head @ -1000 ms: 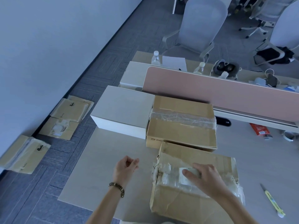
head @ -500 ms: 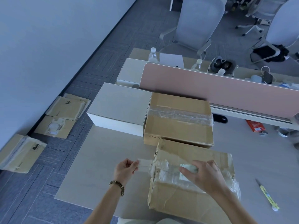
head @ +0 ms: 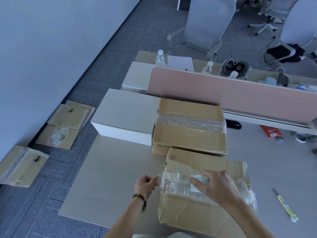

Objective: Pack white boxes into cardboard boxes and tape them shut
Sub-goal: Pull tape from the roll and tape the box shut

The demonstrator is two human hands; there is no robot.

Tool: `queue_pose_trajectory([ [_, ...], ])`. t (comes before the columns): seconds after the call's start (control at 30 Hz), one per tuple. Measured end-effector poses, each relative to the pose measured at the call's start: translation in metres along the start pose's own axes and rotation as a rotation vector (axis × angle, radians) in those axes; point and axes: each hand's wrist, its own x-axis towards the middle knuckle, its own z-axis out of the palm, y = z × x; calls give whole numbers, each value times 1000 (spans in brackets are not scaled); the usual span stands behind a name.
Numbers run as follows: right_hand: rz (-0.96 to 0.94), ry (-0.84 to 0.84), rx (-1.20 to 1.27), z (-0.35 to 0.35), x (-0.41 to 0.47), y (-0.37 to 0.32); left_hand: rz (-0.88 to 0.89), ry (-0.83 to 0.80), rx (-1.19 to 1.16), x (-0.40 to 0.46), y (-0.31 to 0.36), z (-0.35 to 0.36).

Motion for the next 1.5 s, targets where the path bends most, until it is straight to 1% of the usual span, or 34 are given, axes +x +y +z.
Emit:
queue_pose_trajectory([
  [0.13, 38, -16, 16, 1, 1, -1, -7, -18, 45, -2, -3, 12],
  [0.3, 25, -20, 19, 0, 2, -1, 3, 3, 94, -4, -8, 20],
  [0.43, 58, -29, 40, 3, 1, 0, 32, 19, 160, -3, -12, 22],
  [0.57, 52, -17, 48, 3, 2, 1, 58, 71, 212, -8, -6, 27],
  [0.63, 42, -14, 49, 3, 3, 2, 51, 60, 234, -13, 1, 27],
  [0.7, 43, -7, 47, 4, 4, 1, 56, 15, 324, -12, 2, 23],
  [0.77, 47, -2, 47, 6, 4, 2, 66, -22, 463, -8, -2, 17],
  [0.83, 49, 0, 58, 7, 4, 3, 141, -77, 547, -7, -6, 10],
  [0.87, 43, -1, 59, 7, 4, 3, 215, -103, 540, -8, -6, 7],
  [0.9, 37, -1, 59, 7, 4, 3, 293, -117, 484, -11, -3, 4],
  [0.93, 33, 1, 59, 6, 4, 2, 339, -138, 369, -15, 4, 2],
  [0.97, 33, 3, 59, 6, 4, 2, 347, -192, 212, -20, 10, 0],
  [1.0, 37, 5, 59, 6, 3, 2, 347, -282, 64, -25, 16, 1],
  [1.03, 40, 9, 65, 6, 3, 1, 361, -376, -21, -29, 21, 5],
  [1.07, 41, 9, 80, 7, 3, 2, 402, -449, 4, -35, 25, 11],
  [1.1, 38, 8, 108, 7, 2, 2, 448, -488, 97, -41, 27, 18],
  [1.13, 32, 6, 146, 7, 2, 3, 513, -469, 234, -46, 29, 24],
  [1.17, 24, 3, 192, 7, 3, 4, 590, -414, 369, -50, 30, 30],
  [1.2, 18, -1, 236, 7, 3, 5, 639, -370, 475, -51, 29, 33],
  [1.23, 15, -11, 283, 6, 4, 6, 648, -345, 539, -52, 29, 34],
  [1.33, 11, -81, 482, 3, 3, 14, 646, -303, 639, -52, 31, 32],
  [1.4, 64, -123, 630, 3, 1, 20, 631, -299, 657, -51, 32, 32],
  [1.5, 137, -111, 699, 6, -2, 28, 615, -312, 697, -49, 29, 31],
])
